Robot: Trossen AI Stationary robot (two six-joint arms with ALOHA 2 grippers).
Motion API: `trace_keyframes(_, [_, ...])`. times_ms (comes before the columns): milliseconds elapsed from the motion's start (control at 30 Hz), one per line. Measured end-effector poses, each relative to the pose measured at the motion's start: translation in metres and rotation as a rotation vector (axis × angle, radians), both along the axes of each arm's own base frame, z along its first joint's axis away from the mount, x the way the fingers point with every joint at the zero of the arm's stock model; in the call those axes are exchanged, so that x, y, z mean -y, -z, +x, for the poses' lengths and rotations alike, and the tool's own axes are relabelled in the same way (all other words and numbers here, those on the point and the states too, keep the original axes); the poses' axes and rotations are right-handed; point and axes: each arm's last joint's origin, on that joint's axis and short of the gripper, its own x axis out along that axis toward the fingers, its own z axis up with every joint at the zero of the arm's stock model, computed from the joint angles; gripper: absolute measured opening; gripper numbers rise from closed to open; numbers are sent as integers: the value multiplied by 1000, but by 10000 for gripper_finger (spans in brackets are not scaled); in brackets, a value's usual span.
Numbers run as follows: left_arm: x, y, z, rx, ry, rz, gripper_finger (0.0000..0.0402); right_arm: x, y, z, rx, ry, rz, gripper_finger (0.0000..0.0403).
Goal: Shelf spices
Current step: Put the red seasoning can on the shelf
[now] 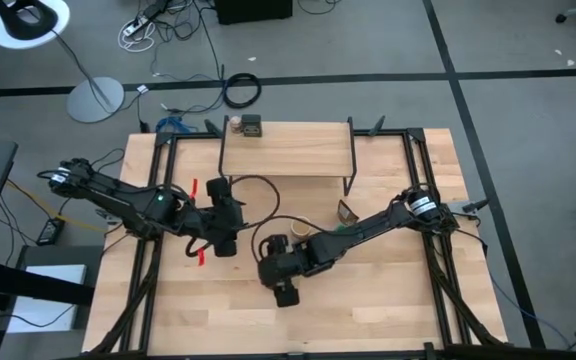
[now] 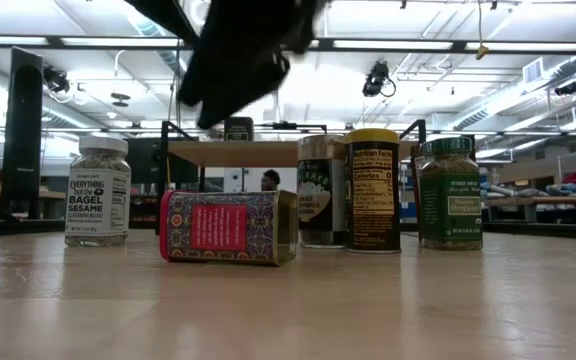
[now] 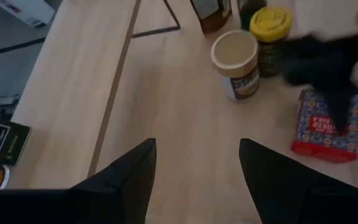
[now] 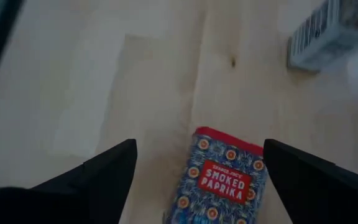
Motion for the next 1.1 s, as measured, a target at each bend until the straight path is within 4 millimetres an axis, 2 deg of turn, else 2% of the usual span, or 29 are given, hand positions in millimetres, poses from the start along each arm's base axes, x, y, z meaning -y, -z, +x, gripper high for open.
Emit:
trace_keyframes(100, [0,1,-1,-6,-3,0,237,-4,-27,-2,6,-13,-68,339])
trace_keyframes(300, [3,5,0,-57,46,-87,238,-5,-95,-17,84,105,-385,312])
trace_keyframes(433, [7,18,11,-71,66,-90,238,-4,-137,-41,151,283,-664,295])
trace_keyframes(533, [14,37,27,-59,171,-80,240,-2,-155,-66,210,392,-811,293])
trace_keyframes(633, [20,55,45,-63,244,-71,249,-2,-175,-94,284,492,-822,292])
trace_keyframes(767, [24,70,62,-78,239,-72,278,-6,-198,-134,401,580,-782,292])
trace_keyframes(900, [30,85,73,-101,213,-115,307,-15,-216,-159,471,553,-740,292])
trace_keyframes(1100, [59,122,76,-270,317,-283,330,-16,-233,-182,537,546,-738,291])
